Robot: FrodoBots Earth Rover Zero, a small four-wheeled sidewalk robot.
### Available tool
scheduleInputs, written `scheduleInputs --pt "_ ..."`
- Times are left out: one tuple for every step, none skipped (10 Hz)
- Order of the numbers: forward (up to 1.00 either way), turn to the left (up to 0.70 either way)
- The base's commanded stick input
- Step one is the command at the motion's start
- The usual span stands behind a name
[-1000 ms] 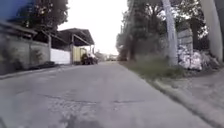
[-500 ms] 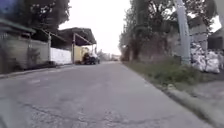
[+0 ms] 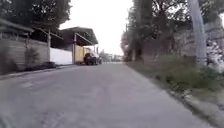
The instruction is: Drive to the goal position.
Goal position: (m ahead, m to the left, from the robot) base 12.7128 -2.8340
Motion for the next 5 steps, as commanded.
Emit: scheduleInputs --pt "1.00 -0.13" --pt "1.00 0.04" --pt "1.00 0.04" --pt "1.00 0.04" --pt "1.00 0.04"
